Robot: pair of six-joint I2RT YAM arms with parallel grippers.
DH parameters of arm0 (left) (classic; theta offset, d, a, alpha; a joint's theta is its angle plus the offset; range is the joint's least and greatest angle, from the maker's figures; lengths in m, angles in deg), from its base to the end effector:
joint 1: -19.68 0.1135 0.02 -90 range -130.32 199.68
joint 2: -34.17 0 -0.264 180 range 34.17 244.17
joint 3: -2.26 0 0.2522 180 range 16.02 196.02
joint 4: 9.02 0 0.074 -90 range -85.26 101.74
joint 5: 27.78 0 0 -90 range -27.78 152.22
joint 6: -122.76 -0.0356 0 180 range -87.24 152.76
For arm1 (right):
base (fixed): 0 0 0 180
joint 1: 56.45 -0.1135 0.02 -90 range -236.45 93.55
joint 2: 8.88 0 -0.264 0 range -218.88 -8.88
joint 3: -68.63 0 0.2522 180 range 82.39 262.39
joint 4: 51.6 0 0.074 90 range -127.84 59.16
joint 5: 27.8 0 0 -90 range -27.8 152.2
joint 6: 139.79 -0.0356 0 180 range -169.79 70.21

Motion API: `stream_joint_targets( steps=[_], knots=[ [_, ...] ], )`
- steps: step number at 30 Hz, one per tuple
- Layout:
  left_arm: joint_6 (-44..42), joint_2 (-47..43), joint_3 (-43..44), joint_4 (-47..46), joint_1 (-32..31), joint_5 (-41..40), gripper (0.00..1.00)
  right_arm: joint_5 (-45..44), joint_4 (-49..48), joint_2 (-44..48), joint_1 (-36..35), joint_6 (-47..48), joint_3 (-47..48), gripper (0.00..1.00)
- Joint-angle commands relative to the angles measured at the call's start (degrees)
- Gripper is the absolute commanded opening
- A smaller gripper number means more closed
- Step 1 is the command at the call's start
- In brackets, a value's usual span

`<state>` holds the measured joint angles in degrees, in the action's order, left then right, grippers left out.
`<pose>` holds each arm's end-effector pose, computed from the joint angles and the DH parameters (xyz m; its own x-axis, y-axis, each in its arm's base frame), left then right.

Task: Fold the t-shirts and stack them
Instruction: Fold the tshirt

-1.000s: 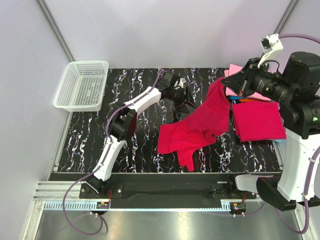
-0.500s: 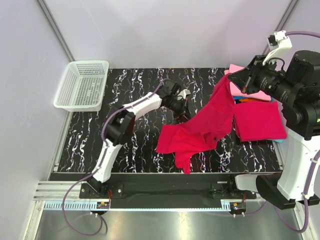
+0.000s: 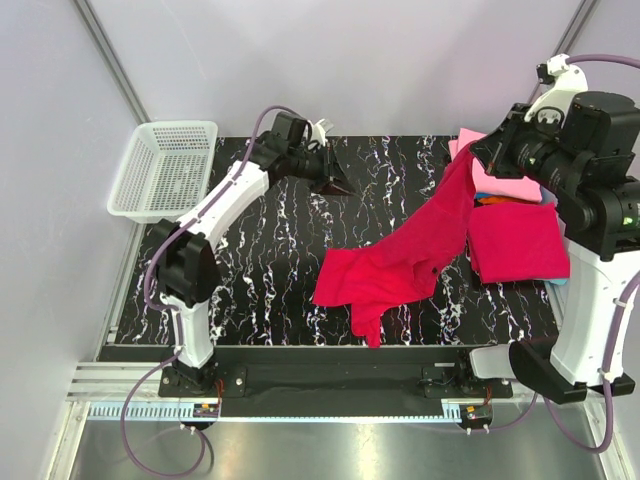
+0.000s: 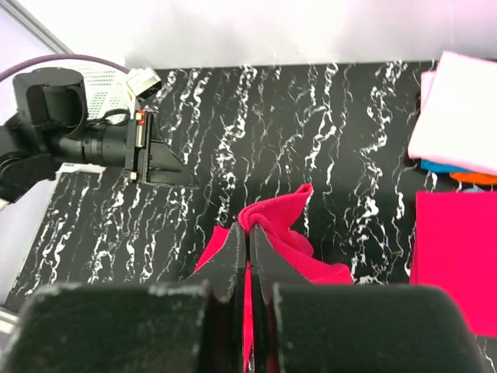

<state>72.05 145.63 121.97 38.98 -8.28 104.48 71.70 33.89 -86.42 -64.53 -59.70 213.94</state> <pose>0.3804 -0.2290 0.3312 -0.9461 -0.0284 -0.3227 0.2644 0.5082 -0.8197 0.1600 0.0286 0.5715 -0.3475 0.1221 -0.9297 -0.2380 0.9475 0.2134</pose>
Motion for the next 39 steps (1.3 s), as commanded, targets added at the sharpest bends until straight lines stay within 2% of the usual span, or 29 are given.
stream_joint_targets(
  steps=[1,2,5,6,11,16,22,26,27,30,39],
  knots=[
    [-3.1,0.3,-0.8,6.0,-1.4,-5.8,0.21,-1.9,-2.0,-0.4,0.1,-0.4,-0.9,0.0],
    [-3.5,-0.1,-2.3,6.6,-1.6,-7.9,0.33,-1.8,-2.5,-0.4,0.1,-0.5,-1.8,0.0],
    [-4.8,-2.4,-9.5,7.4,-1.7,-14.0,0.37,-1.6,-3.7,-0.2,0.1,-0.6,-3.8,0.0],
    [-4.9,-2.8,-13.1,7.5,-1.7,-15.4,0.36,-1.6,-3.9,-0.2,0.0,-0.6,-4.3,0.0],
    [-6.0,-5.2,-20.5,8.1,-2.3,-25.4,0.36,-1.2,-5.1,0.0,0.1,-0.7,-6.1,0.0],
    [-6.9,-3.1,-21.0,9.4,-2.9,-32.1,0.36,-0.9,-5.9,0.1,0.1,-0.8,-7.4,0.0],
    [-6.9,2.5,-18.6,9.3,-3.1,-32.2,0.38,0.0,-6.3,0.3,0.1,-1.0,-8.7,0.0],
    [-7.1,5.5,-15.7,9.3,-3.0,-30.6,0.48,0.3,-6.3,0.3,0.1,-1.0,-9.2,0.0],
    [-6.9,5.9,-14.8,9.3,-3.0,-30.0,0.53,0.2,-6.2,0.3,0.1,-1.1,-9.3,0.0],
    [-6.9,7.4,-13.3,9.2,-3.0,-27.8,0.59,0.1,-6.2,0.2,0.1,-1.0,-9.2,0.0],
    [-6.0,10.0,-10.9,7.6,-3.0,-22.1,0.58,-0.1,-6.3,0.0,0.1,-1.0,-10.0,0.0]
  ],
)
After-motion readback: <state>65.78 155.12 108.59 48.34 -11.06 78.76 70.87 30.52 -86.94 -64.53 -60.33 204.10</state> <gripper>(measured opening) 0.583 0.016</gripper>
